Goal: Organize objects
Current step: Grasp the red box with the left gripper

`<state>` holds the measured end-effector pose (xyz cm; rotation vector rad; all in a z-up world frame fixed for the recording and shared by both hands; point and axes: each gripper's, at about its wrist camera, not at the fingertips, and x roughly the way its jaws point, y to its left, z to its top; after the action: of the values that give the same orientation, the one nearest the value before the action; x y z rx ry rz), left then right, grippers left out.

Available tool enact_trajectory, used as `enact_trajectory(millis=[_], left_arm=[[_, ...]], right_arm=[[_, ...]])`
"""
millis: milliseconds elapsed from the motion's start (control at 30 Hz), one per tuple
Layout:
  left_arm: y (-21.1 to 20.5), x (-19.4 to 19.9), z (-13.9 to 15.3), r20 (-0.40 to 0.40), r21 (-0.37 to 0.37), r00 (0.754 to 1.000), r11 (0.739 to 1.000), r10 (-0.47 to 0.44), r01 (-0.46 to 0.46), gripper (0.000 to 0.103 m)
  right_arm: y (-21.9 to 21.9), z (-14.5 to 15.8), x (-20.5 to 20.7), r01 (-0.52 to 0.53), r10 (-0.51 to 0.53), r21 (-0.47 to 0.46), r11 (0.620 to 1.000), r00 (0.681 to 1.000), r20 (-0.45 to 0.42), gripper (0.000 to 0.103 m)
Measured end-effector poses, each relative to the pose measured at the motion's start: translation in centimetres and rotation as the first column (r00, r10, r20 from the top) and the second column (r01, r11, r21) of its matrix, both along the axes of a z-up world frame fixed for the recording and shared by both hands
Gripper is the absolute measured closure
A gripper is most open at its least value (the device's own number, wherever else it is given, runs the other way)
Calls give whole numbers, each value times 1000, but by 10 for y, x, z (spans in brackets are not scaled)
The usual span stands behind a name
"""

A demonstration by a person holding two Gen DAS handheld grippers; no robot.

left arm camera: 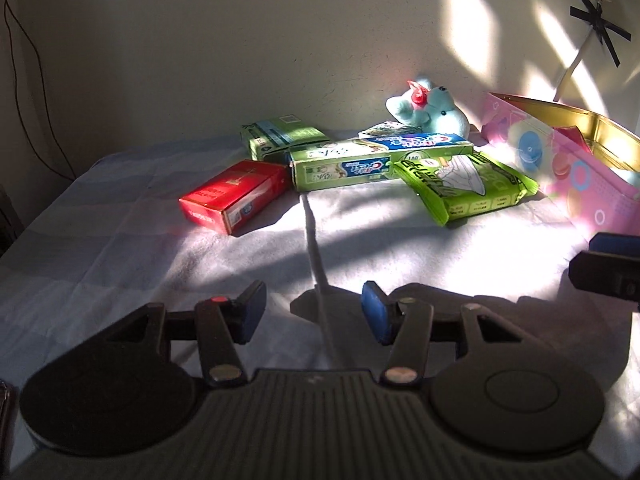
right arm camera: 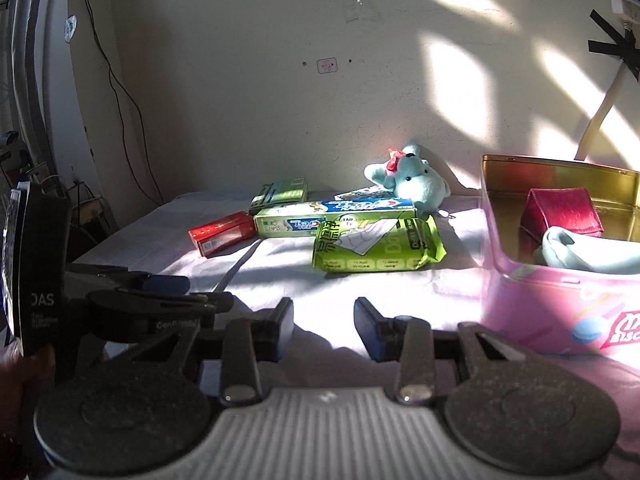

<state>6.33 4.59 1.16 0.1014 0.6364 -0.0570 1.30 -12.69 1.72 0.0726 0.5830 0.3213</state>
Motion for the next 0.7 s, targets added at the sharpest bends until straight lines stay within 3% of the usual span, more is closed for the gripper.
enact_trajectory(millis=[133,300,367,467,567,700], left_arm=[[43,9,0,5,-37,995,994,104,-104,48],[92,18,2,-9,-190,972,954,233,-231,48],[103,22,3,-21,-251,969,937,245,-243,48],[104,27,6,-12,-261,969,934,249,-243,48],[108,41,10,-40,-305,969,921,242,-243,48],[122,66,11,-93,-396,965,880,246,-263,48]], right_arm=[[26,0,19,-61,60,-15,998,998,-16,68],[68,4,70,-143,143,0,990,989,-29,66],[84,8,100,-170,171,11,985,984,-51,66],[111,9,154,-208,214,60,976,970,-119,66],[134,4,202,-208,212,41,977,960,-181,66],[156,-10,245,-231,226,15,973,934,-277,66]])
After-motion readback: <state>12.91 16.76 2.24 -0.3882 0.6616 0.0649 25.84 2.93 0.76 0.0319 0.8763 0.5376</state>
